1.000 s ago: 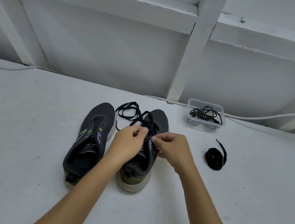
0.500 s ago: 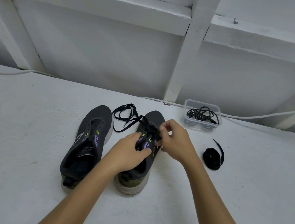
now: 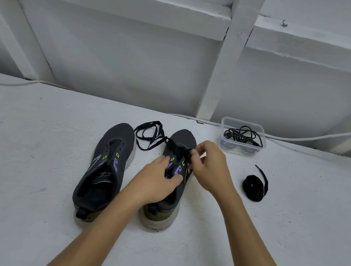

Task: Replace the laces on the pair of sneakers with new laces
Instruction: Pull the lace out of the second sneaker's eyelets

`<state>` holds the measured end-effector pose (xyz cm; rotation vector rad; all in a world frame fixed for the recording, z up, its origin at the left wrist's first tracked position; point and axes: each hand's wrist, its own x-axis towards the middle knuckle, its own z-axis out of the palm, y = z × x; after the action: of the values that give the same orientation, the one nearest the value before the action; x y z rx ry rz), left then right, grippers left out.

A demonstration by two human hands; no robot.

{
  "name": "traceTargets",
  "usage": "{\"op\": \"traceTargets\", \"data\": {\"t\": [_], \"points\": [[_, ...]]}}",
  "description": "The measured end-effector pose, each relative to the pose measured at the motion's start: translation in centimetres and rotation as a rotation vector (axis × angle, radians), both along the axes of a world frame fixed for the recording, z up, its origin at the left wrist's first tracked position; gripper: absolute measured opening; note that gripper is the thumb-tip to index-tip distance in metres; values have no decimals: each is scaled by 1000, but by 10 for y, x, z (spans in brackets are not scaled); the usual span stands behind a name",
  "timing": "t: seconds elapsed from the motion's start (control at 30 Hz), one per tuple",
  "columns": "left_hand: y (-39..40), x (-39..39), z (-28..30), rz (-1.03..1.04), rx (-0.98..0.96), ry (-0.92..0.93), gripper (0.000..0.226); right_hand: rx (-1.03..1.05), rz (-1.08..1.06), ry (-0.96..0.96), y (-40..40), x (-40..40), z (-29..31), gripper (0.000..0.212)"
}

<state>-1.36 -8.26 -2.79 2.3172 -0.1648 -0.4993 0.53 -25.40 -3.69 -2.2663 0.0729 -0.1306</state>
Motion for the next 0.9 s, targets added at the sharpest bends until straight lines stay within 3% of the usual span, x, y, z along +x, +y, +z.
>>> {"op": "traceTargets", "data": {"t": [0.17, 0.33, 0.5, 0.6, 0.67, 0.73, 0.8, 0.9], "points": [[1, 2, -4, -17, 25, 4, 49, 18, 19, 228, 1, -9, -7, 13], [1, 1, -3, -22, 44, 3, 49, 358, 18, 299, 2, -14, -1, 13], [1, 2, -4, -20, 45, -2, 52, 176, 43, 222, 4, -5, -4, 6], [0, 1, -3, -35, 40, 0, 43, 85, -75, 10, -1, 3, -1, 18], [-1, 1, -2, -47, 31, 3, 39, 130, -173, -56, 0, 3, 0, 19], [0, 3, -2, -40, 31, 6, 43, 269, -242, 88, 3, 1, 3, 6], [-1, 4, -3, -39, 43, 7, 45, 338, -227, 317, 5, -5, 6, 26], [-2, 4, -4, -37, 62, 19, 42, 237, -91, 326, 10, -11, 4, 23]]}}
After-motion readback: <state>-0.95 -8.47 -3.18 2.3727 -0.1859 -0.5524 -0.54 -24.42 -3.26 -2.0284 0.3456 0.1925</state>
